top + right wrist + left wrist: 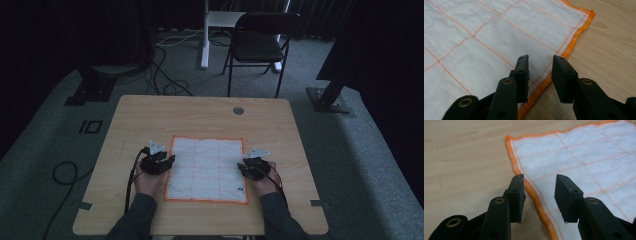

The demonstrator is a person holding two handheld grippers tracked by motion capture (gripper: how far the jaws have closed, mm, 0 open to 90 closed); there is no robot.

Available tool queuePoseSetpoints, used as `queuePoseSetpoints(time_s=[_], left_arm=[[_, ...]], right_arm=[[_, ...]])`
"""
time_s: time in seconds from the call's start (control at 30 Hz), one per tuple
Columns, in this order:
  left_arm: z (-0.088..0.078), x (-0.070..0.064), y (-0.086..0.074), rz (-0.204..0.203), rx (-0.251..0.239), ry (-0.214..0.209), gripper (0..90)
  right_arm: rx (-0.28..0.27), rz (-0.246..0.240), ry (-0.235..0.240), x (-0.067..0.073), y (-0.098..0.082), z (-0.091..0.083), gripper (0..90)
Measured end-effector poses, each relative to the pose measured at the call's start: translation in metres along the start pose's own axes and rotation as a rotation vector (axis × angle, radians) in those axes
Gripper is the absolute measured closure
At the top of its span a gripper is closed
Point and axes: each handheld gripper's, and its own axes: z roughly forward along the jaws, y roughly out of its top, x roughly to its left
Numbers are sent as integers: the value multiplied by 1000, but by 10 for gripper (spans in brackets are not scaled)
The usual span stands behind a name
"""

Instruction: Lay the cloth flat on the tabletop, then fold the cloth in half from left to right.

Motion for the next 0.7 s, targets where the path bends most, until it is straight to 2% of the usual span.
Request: queuePoseSetpoints(time_s=[0.13,0.3,0.7], left_arm=[[-7,1,-11,-1,-2,-33,598],[-11,4,-21,-19,2,-40,585],[-4,2,-24,-30,32,-23,569]], right_arm=[[2,8,2,0,-1,-1,641],[3,18,0,0,-2,-2,623],[-2,26,5,0,-4,-4,611]])
